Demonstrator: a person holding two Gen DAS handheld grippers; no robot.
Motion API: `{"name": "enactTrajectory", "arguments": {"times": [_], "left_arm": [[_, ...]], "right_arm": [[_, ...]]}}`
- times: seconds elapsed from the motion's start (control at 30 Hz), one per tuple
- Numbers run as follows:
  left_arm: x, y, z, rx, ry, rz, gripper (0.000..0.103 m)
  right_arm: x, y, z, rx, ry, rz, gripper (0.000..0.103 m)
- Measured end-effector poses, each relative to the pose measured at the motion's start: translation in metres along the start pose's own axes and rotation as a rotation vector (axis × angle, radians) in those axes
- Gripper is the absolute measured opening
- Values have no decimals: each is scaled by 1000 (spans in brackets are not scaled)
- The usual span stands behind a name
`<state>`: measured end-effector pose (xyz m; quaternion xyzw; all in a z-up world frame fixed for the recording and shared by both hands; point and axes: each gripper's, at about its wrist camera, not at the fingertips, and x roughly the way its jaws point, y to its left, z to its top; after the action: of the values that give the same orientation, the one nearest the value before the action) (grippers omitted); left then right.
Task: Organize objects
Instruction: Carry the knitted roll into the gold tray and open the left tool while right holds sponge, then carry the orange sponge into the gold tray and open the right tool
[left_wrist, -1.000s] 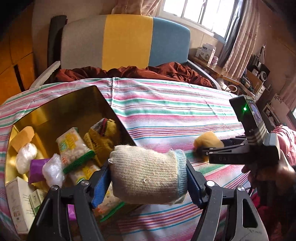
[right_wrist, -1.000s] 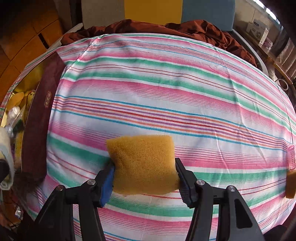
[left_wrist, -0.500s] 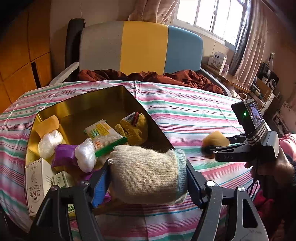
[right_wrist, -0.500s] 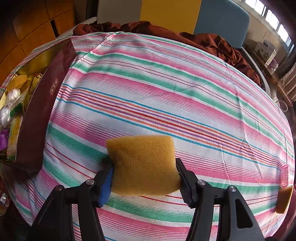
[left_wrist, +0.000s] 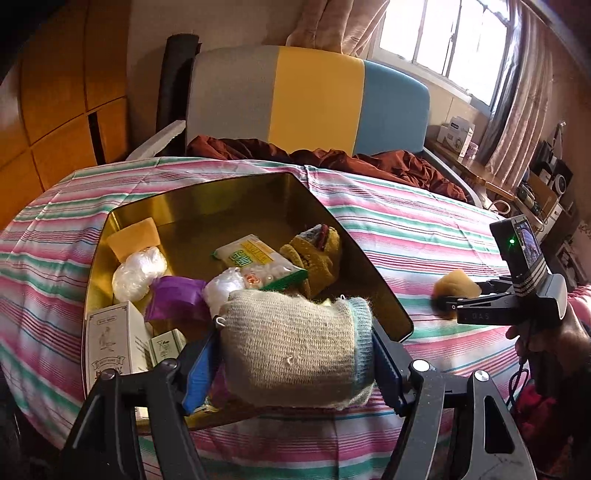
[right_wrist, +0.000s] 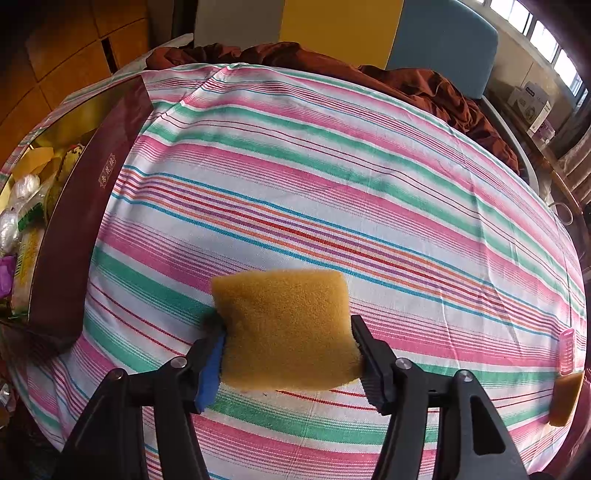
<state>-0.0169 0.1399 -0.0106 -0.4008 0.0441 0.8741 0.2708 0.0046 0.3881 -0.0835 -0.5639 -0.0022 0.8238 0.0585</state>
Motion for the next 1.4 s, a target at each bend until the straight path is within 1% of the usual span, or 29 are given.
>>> {"name": "enactTrajectory", "arguments": {"times": [0.17, 0.3, 0.4, 0.53, 0.67, 0.73, 0.83, 1.0, 1.07, 1.23, 1.3, 1.37, 1.4], "left_arm": [[-6, 33, 5, -83, -11, 15, 73], [-7, 76, 17, -197, -12, 29, 73], [-2, 103, 28, -278, 4, 19, 73], [14, 117, 46, -328, 36, -24, 73], [39, 109, 65, -306, 68, -25, 73], [52, 105, 72, -304, 85, -13, 75], [74, 103, 80, -297, 111, 41, 75], [96, 103, 84, -271, 128, 89, 75], [94, 103, 81, -272, 120, 95, 75], [77, 95, 70, -222, 85, 124, 77], [66, 91, 63, -209, 67, 125, 79], [52, 85, 56, -195, 38, 128, 88], [45, 82, 52, -186, 25, 133, 90]], "right_arm": [[0, 0, -1, -2, 0, -1, 62], [0, 1, 0, -8, -2, -9, 63], [1, 0, 2, -10, -1, -11, 63], [2, 0, 4, -20, -2, -16, 63], [3, -1, 5, -22, -3, -16, 63], [2, 0, 3, -22, -3, -16, 63], [2, 0, 3, -27, -4, -19, 63], [3, 0, 4, -31, -4, -17, 63], [4, -1, 5, -33, -4, -17, 63], [4, 0, 4, -35, -5, -21, 63], [5, 0, 6, -37, -6, -25, 63], [5, 0, 7, -39, -7, -28, 63], [6, 0, 7, -40, -7, -30, 63]]}}
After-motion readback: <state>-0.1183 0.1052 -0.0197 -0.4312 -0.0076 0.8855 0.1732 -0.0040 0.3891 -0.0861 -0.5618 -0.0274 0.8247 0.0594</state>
